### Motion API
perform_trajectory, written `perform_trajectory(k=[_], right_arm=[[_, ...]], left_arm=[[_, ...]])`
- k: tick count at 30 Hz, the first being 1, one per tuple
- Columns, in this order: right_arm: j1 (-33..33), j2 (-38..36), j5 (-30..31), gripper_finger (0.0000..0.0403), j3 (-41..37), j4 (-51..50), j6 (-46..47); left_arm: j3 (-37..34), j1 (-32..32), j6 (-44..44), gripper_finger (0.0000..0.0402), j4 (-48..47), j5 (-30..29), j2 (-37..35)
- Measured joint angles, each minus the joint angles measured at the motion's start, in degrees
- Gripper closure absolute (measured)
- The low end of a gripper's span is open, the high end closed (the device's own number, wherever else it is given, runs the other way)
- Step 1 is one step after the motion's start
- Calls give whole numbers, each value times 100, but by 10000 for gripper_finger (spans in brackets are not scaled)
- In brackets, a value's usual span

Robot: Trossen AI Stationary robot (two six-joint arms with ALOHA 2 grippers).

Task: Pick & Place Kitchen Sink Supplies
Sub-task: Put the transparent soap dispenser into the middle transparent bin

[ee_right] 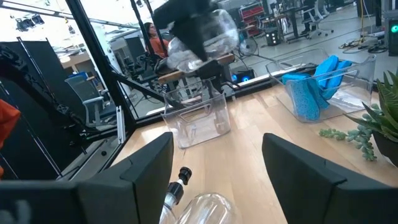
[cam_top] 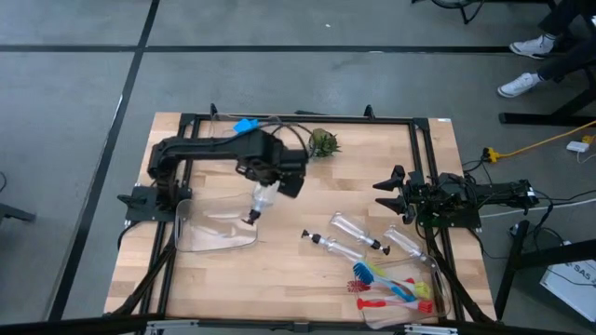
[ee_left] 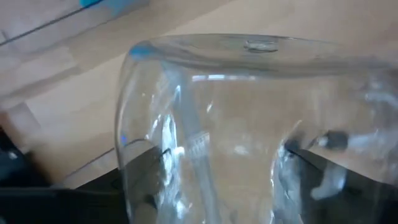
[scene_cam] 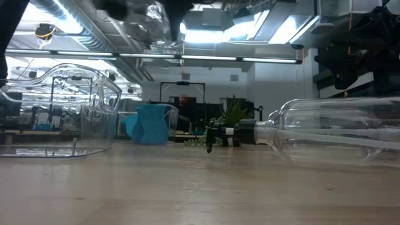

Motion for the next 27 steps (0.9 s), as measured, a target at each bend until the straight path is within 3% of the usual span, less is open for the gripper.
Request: perform_trajectory(k=[4,7,14,27], right_arm=[[-1,0,0,158,0,0,1],[-1,0,0,158,-1,0,0],[-1,0,2,158,-1,0,0],[0,0,1,158,-1,0,0]], left_arm=[[-379,-338,192,117,-4,101,-244],[-861,-547,-302,112,-18,77,-491],[-2122,-906,-920,109,-8,671,-1243],[-3925,-1912,-490,109,257,625,-2457]])
